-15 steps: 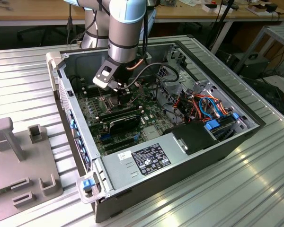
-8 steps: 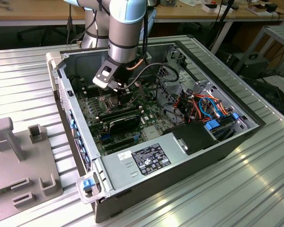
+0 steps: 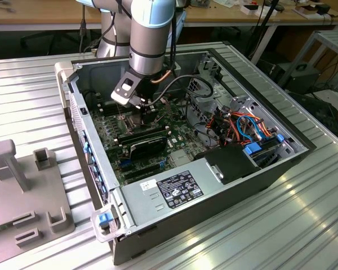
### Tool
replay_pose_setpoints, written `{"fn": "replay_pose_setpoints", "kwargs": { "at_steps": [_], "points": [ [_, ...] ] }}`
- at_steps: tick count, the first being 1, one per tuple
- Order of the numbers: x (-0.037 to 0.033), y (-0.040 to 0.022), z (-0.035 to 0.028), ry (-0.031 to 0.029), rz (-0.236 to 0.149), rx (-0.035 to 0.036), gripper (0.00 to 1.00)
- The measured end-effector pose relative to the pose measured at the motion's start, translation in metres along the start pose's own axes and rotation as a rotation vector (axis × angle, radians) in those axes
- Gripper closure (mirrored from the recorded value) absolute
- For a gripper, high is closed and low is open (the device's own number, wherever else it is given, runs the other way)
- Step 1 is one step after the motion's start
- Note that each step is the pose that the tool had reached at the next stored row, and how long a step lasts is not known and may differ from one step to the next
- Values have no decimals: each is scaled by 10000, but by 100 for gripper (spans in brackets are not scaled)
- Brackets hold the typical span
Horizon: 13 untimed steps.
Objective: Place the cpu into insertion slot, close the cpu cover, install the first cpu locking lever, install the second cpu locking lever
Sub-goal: 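Place the cpu into insertion slot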
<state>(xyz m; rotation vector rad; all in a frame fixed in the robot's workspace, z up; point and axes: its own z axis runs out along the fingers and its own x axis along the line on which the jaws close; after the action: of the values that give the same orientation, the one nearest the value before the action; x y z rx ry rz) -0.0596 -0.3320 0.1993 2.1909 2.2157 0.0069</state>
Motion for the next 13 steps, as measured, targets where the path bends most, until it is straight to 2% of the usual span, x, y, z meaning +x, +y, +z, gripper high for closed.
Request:
{"fn": "replay_pose_setpoints", "kwargs": {
  "at_steps": [2, 3, 5, 6, 7, 11, 13],
  "points": [
    [1, 1, 5, 4, 0, -2, 46],
    [10, 0, 6, -2, 179, 1, 32],
    [30, 2, 11, -14, 700, 11, 32],
    [30, 2, 11, -14, 701, 10, 34],
    [30, 2, 11, -14, 701, 10, 41],
    [30, 3, 12, -12, 626, 8, 41],
    [30, 3, 12, -6, 363, 5, 41]
  ]
}}
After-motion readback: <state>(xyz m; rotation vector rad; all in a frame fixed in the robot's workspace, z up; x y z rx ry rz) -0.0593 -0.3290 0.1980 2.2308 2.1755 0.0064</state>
